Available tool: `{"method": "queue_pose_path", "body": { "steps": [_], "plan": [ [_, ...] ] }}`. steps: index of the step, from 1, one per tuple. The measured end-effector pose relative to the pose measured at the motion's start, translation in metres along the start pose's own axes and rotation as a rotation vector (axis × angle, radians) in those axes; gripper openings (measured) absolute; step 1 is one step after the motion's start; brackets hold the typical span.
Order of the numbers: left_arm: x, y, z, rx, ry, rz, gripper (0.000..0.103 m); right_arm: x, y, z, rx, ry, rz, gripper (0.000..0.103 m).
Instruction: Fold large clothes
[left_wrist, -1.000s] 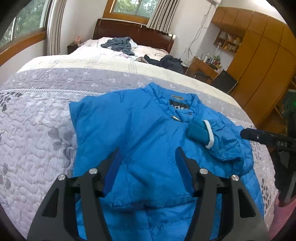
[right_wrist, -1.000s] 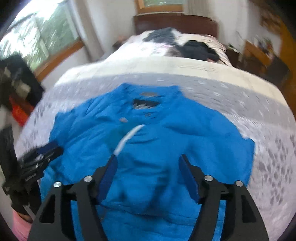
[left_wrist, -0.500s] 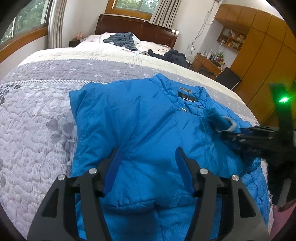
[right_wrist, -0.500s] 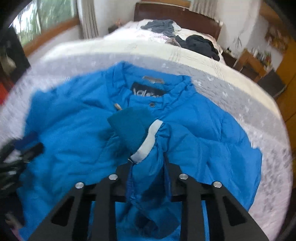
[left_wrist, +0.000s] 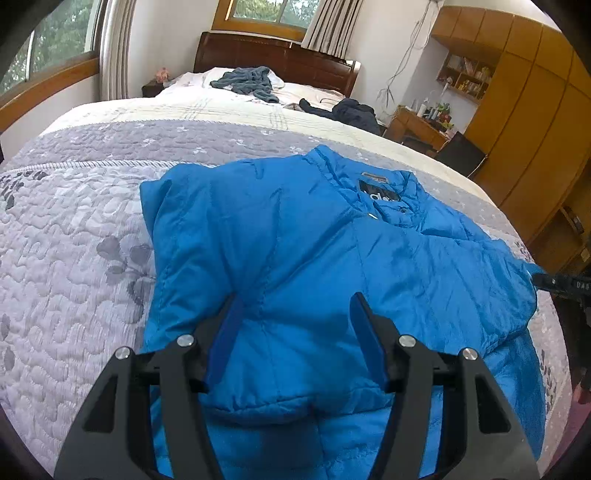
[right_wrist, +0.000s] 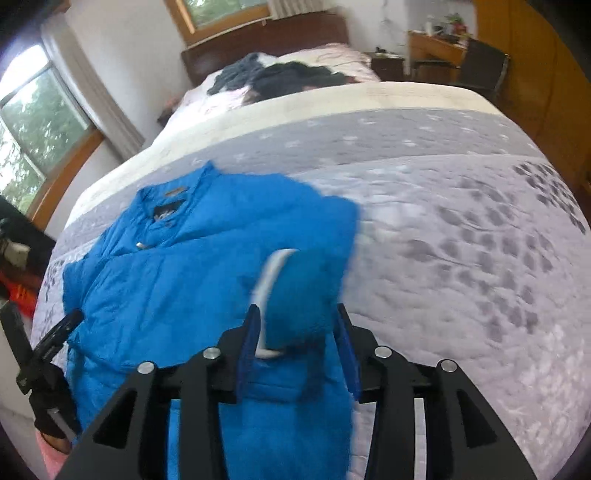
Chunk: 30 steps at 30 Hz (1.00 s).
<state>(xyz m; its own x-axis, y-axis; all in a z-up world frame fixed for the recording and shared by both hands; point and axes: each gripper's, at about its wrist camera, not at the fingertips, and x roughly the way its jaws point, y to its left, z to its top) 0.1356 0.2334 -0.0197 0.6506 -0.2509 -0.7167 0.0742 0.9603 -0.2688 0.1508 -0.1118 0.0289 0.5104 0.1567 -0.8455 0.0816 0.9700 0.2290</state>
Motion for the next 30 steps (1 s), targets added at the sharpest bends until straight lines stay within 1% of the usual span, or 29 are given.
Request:
{"method": "queue_pose_path", "body": {
  "steps": [2,4,5,8,11,12,14,16,20,23,24,26,28,30],
  "plan": [
    [-0.008,-0.003,0.002,-0.003,-0.008,-0.006,0.060,-0.008,-0.005,0.000,-0.006,-0.035,0.008,0.042],
    [-0.016,-0.011,0.003,0.018,-0.020,-0.009,0.060,-0.015,0.001,0.001,-0.030,-0.070,0.054,0.042],
    [-0.019,-0.014,0.004,0.030,-0.025,-0.008,0.060,-0.014,0.006,0.002,-0.047,-0.074,0.074,0.042],
    [-0.018,-0.021,0.001,0.060,-0.013,-0.014,0.061,-0.001,0.018,0.003,-0.089,-0.051,0.118,0.042],
    [-0.005,-0.017,-0.004,0.071,0.022,0.024,0.061,0.021,0.013,0.000,-0.068,-0.014,0.088,0.040],
    [0.000,-0.013,-0.006,0.072,0.032,0.028,0.060,0.026,0.010,-0.001,-0.061,-0.003,0.090,0.040],
    [0.005,-0.008,-0.008,0.071,0.036,0.017,0.060,0.043,0.002,-0.006,-0.045,0.032,0.123,0.041],
    [0.007,-0.007,-0.009,0.072,0.036,0.012,0.060,0.051,-0.004,-0.008,-0.030,0.032,0.153,0.041],
    [0.005,-0.009,-0.009,0.073,0.039,0.018,0.060,0.052,-0.012,-0.008,0.010,0.034,0.200,0.041],
    [-0.010,-0.004,-0.008,0.036,0.046,0.009,0.060,0.031,-0.015,-0.014,0.009,-0.005,0.226,0.042],
    [-0.022,-0.001,-0.010,0.027,0.041,0.005,0.060,0.022,-0.016,-0.017,0.007,-0.021,0.236,0.046],
    [-0.041,0.004,-0.016,0.029,0.044,-0.003,0.062,-0.003,-0.018,-0.029,-0.013,-0.055,0.266,0.051],
    [-0.068,0.010,-0.029,0.045,0.051,-0.005,0.066,-0.022,-0.020,-0.045,-0.038,-0.057,0.288,0.053],
    [-0.093,0.019,-0.047,0.056,0.060,0.010,0.068,-0.038,-0.023,-0.064,-0.068,-0.052,0.286,0.057]
  ]
}}
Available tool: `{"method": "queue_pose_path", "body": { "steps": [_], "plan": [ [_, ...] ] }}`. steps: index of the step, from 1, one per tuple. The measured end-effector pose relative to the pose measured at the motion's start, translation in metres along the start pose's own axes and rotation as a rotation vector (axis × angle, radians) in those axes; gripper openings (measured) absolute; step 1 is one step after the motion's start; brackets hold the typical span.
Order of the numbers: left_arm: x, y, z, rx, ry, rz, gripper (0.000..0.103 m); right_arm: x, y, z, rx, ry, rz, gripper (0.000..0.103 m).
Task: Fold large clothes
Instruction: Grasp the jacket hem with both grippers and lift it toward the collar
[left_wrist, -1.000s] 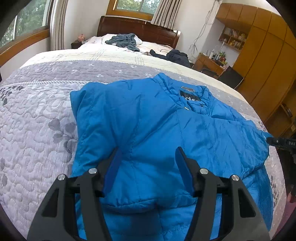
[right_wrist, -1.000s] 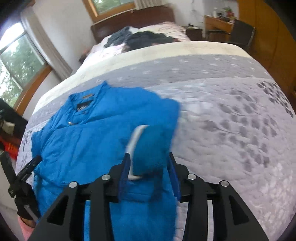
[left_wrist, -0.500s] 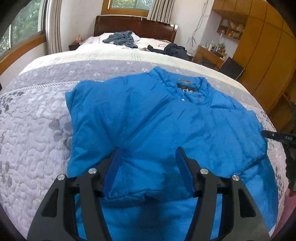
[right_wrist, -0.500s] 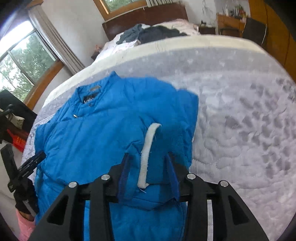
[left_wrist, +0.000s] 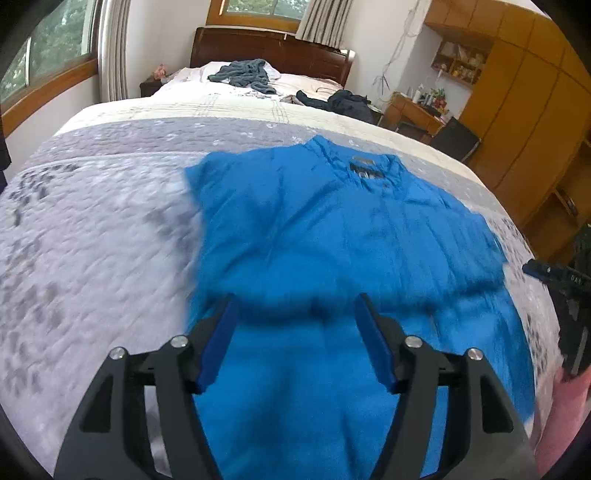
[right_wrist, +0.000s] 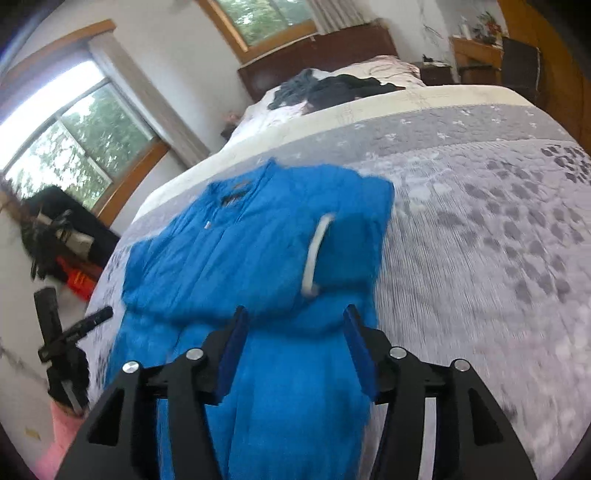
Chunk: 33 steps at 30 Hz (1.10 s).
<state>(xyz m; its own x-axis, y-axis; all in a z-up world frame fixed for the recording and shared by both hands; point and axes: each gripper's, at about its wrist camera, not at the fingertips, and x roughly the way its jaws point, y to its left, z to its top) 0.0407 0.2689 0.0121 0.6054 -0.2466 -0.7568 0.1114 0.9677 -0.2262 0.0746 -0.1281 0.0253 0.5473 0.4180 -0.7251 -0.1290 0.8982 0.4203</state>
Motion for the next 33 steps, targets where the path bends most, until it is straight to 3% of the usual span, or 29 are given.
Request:
{"method": "queue_pose_path", "body": {
  "steps": [8,13,18,25,28,30,31,33],
  "plan": [
    [-0.059,0.028,-0.099,-0.079,0.117,-0.013,0.074,-0.047,0.014,-0.099,-0.066,0.078,-0.019,0.069],
    [-0.074,0.034,-0.149,-0.147,0.171,-0.081,0.075,-0.057,0.019,-0.149,-0.070,0.123,0.005,0.073],
    [-0.072,0.029,-0.176,-0.171,0.171,-0.148,0.075,-0.058,0.013,-0.184,-0.027,0.162,0.040,0.073],
    [-0.064,0.007,-0.180,-0.158,0.188,-0.235,0.075,-0.049,0.016,-0.205,-0.029,0.187,0.064,0.074],
    [-0.062,0.001,-0.180,-0.142,0.191,-0.220,0.072,-0.046,0.022,-0.207,-0.044,0.194,0.087,0.067],
    [-0.062,-0.004,-0.181,-0.132,0.189,-0.213,0.067,-0.043,0.028,-0.206,-0.076,0.194,0.057,0.059],
    [-0.061,-0.006,-0.182,-0.124,0.189,-0.195,0.060,-0.043,0.030,-0.206,-0.091,0.191,0.050,0.056],
    [-0.059,-0.009,-0.182,-0.124,0.187,-0.166,0.052,-0.043,0.031,-0.207,-0.089,0.186,0.071,0.041]
  ]
}}
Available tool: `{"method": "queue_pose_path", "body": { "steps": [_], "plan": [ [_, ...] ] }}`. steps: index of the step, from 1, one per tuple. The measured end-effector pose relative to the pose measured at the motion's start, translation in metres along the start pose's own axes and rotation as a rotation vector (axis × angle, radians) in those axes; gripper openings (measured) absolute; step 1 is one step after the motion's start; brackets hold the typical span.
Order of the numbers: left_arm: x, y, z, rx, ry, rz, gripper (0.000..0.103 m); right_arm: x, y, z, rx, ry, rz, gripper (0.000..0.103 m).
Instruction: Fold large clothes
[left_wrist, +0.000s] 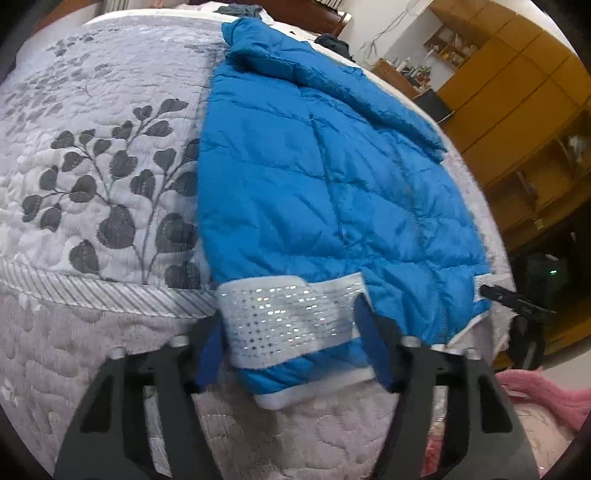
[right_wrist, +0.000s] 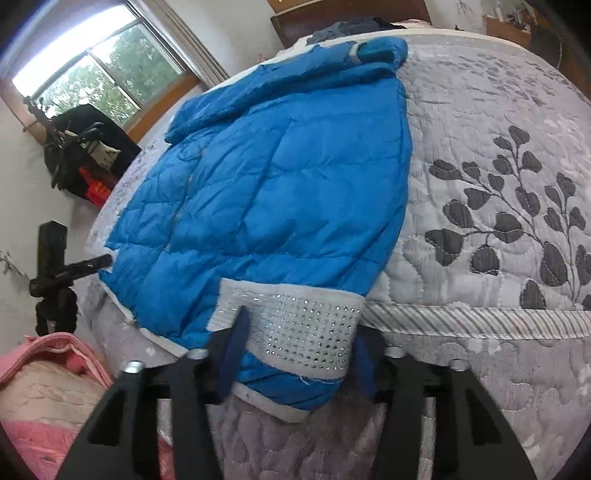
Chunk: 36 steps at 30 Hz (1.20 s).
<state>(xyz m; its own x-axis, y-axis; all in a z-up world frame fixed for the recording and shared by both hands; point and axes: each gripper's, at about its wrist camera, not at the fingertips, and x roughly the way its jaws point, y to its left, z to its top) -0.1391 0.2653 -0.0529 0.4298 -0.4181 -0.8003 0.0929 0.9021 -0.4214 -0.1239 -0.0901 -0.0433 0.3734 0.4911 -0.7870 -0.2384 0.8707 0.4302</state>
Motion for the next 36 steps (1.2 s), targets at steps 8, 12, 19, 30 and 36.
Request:
{"method": "queue_pose_path", "body": {
  "steps": [8,12,19,30,36],
  "plan": [
    [-0.017,0.003,0.003,-0.030,-0.067,-0.036,0.014,-0.018,0.007,0.006,-0.028,-0.068,0.034,0.016],
    [-0.038,-0.002,0.012,-0.024,-0.138,-0.109,0.011,-0.037,0.012,0.014,-0.032,-0.124,0.074,0.015],
    [-0.064,-0.017,0.046,0.011,-0.239,-0.201,0.011,-0.075,0.021,0.050,-0.068,-0.220,0.111,0.013],
    [-0.075,-0.027,0.138,0.052,-0.336,-0.286,0.010,-0.091,0.021,0.166,-0.065,-0.275,0.143,0.013],
    [-0.053,-0.024,0.213,0.048,-0.344,-0.284,0.011,-0.071,0.010,0.237,-0.014,-0.248,0.142,0.013]
  ]
}}
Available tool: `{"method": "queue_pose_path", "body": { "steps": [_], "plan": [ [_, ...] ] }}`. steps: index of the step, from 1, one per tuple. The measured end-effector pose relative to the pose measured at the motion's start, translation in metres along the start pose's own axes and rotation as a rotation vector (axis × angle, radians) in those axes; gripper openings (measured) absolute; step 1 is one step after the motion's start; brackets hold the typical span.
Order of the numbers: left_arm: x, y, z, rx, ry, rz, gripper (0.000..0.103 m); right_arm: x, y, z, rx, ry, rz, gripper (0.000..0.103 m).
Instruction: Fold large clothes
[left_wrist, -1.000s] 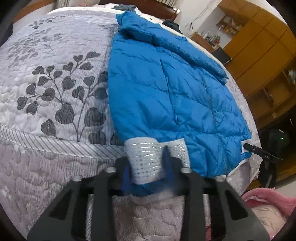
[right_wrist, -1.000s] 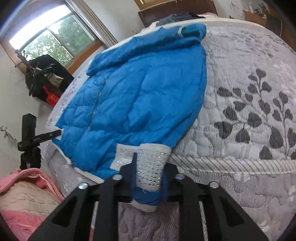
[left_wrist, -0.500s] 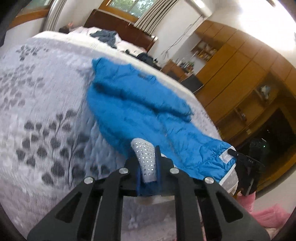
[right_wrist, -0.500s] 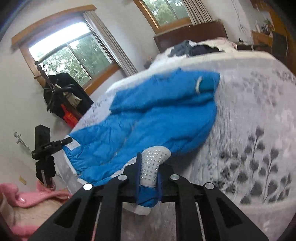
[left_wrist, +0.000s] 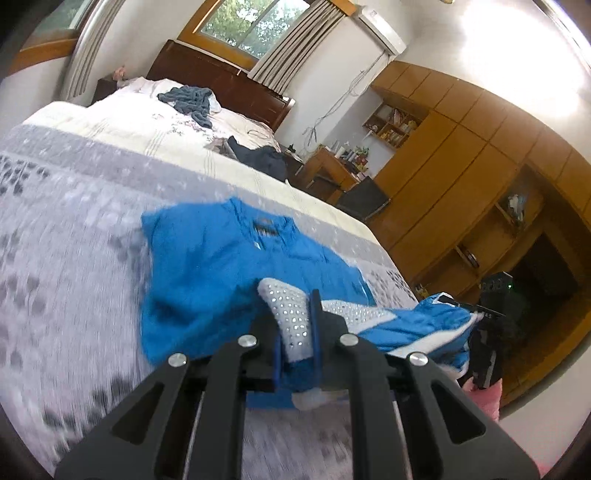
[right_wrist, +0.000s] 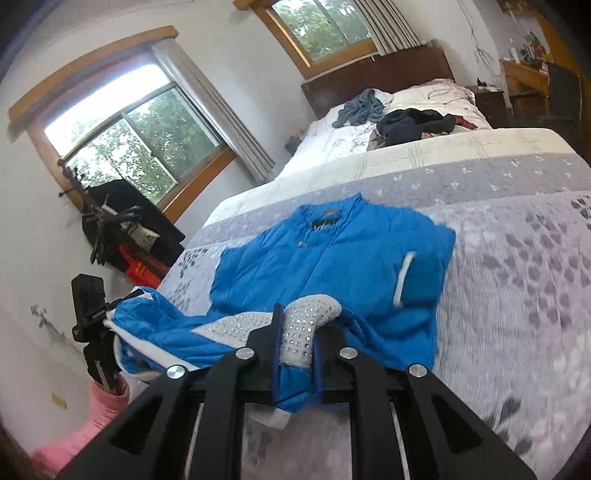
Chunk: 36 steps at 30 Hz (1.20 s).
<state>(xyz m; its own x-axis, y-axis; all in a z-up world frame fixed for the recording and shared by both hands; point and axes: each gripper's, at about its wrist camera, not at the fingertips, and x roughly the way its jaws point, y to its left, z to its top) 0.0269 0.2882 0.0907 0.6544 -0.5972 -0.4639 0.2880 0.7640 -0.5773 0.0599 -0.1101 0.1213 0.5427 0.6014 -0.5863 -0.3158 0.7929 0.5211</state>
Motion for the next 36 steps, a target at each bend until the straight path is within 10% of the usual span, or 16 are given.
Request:
{"method": "queue_pose_path", "body": {
  "steps": [19,27,30,36],
  "plan": [
    [0.182,0.128,0.078,-0.203,0.169,0.165,0.017,0.159,-0.123,0.078,0.268,0.192,-0.148,0.016],
    [0.154,0.139,0.076,-0.252,0.168,0.065,0.026,0.137,-0.140,0.072,0.326,0.154,-0.026,0.041],
    [0.125,0.142,0.076,-0.265,0.123,0.063,0.041,0.111,-0.139,0.070,0.292,0.107,-0.108,0.068],
    [0.095,0.134,0.079,-0.117,0.087,0.156,0.050,0.096,-0.123,0.077,0.148,0.066,-0.166,0.079]
  ]
}}
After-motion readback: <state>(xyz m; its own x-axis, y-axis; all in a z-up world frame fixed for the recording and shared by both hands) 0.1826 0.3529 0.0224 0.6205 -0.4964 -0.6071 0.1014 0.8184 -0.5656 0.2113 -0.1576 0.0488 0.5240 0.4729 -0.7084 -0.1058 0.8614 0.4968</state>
